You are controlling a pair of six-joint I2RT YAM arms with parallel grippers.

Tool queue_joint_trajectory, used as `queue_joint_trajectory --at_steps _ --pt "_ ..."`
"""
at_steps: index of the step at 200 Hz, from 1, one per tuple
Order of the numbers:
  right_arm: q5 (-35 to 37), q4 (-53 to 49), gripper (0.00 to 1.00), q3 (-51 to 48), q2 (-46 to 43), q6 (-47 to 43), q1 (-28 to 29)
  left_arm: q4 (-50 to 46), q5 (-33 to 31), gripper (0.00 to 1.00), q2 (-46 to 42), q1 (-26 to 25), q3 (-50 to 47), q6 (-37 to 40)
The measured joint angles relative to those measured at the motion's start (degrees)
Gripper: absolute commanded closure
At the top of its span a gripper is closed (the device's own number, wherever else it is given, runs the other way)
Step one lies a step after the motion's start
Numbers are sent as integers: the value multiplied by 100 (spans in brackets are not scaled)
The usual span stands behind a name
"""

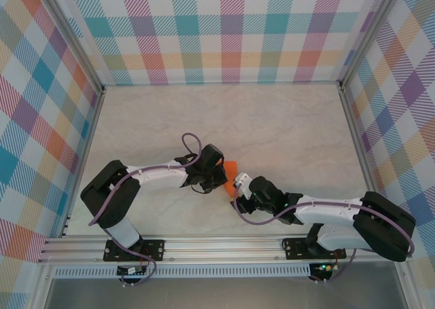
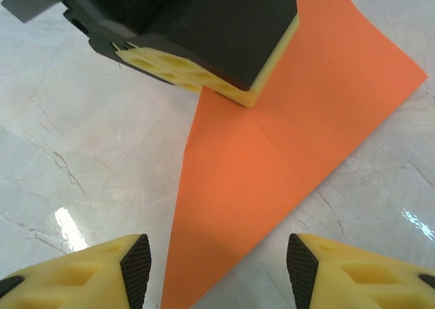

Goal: Fold a paper plane with a square sheet of paper (pick it up from the middle)
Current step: Fold the wing for the fifth time at the center of the table.

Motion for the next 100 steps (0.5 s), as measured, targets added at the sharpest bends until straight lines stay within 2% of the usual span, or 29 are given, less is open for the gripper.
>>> queue_joint_trajectory --at_steps 100 --pt "44 446 42 313 844 -452 190 7 9 95 0 0 0 -4"
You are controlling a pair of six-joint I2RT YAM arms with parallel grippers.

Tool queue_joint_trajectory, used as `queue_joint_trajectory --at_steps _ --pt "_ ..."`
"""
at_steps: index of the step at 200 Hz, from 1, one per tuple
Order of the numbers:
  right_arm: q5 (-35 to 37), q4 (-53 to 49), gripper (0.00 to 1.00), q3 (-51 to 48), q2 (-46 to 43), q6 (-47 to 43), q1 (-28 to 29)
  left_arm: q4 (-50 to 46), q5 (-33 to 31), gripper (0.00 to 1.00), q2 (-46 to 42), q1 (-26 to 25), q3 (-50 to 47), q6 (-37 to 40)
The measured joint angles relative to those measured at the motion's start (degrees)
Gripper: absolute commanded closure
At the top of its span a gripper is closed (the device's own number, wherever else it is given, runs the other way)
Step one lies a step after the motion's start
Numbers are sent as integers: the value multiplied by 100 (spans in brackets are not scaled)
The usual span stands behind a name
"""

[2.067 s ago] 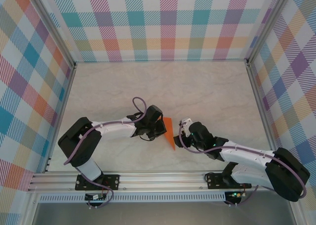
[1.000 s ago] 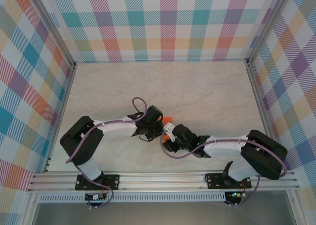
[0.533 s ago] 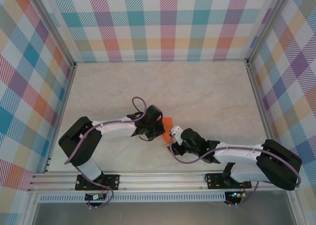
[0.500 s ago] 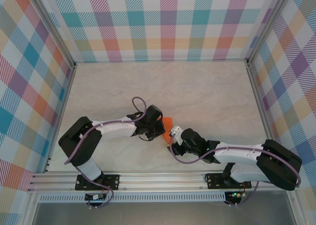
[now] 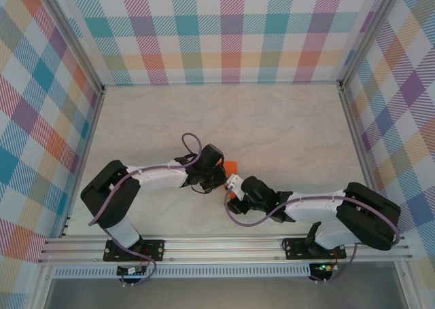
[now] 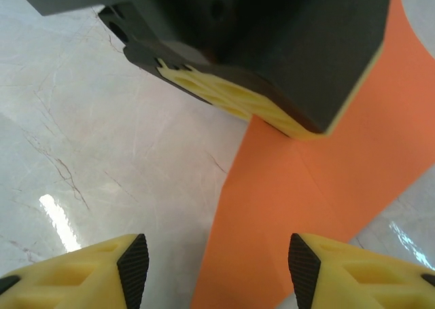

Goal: Fold a paper plane with a square sheet of paper (pick it up from the middle)
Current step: Fold the wing for the fifth time at the center of the table.

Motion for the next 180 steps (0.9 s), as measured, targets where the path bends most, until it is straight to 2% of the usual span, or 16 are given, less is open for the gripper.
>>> queue_joint_trajectory --at_steps 140,180 --pt "601 496 65 13 334 -140 35 -2 -138 94 -52 50 0 -127" --pt "625 494 76 11 332 -140 35 0 -168 93 -59 50 0 -129"
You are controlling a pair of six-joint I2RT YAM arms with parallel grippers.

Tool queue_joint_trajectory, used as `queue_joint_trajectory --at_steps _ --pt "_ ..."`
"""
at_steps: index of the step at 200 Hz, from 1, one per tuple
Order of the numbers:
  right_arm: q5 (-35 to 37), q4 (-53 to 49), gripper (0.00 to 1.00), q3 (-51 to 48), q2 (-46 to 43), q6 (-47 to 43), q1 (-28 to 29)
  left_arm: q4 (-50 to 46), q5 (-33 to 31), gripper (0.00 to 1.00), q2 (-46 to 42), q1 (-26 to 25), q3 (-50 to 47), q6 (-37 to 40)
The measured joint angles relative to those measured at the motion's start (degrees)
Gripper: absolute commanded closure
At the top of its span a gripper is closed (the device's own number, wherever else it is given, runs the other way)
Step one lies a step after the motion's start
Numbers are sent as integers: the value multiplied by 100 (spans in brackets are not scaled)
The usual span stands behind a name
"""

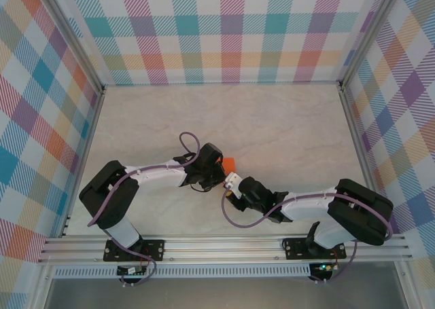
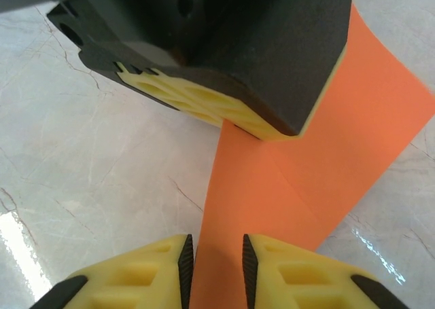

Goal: Fold a paper plane with a square sheet of paper (pick it up from the middle)
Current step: Fold the wing for the fifth time at the center of the table.

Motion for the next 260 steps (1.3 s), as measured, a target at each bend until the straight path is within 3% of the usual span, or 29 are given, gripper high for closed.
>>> queue_joint_trajectory --at_steps 48,76,114,142,202,260 --pt "0 -59 87 -4 -52 26 -2 -2 17 90 -4 -4 0 2" --pt "-28 -96 92 -4 -55 92 -50 -4 15 83 -4 -7 0 2" --pt "-334 -153 95 -4 -55 291 -225 -22 11 58 -122 -13 0 35" --pt "-697 -149 95 -4 -57 614 -437 -46 -83 48 -389 -11 -13 52" --pt "-1659 -42 95 -37 -79 1565 -1008 -50 -356 45 -994 -7 -216 70" --pt "-2203 37 94 -42 138 2404 -1250 2 -352 47 -1027 -7 -374 116"
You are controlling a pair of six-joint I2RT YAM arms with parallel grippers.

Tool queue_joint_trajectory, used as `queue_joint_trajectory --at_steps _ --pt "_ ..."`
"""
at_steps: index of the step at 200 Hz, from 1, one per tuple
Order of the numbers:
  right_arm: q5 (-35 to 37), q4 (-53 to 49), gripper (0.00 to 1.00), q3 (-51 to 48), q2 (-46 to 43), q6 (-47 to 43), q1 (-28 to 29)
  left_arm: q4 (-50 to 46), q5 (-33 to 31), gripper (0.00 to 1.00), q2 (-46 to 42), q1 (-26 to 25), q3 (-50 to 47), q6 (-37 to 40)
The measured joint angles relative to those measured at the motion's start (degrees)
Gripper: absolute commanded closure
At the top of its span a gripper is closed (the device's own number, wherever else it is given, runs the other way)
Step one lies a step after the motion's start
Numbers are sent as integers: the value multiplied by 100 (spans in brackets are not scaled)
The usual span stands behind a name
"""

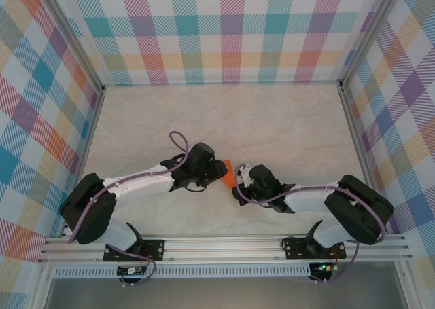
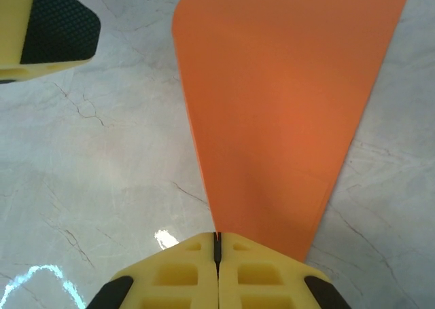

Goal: Fold a paper plane with a square sheet of paper (pick it up from the middle)
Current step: Fold the wing for the fifth time at the center of the table.

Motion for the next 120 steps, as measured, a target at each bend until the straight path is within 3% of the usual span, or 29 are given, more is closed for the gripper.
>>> queue_joint_trajectory --at_steps 120 --pt "-874 168 95 -149 72 1567 -809 264 111 54 289 0 -9 37"
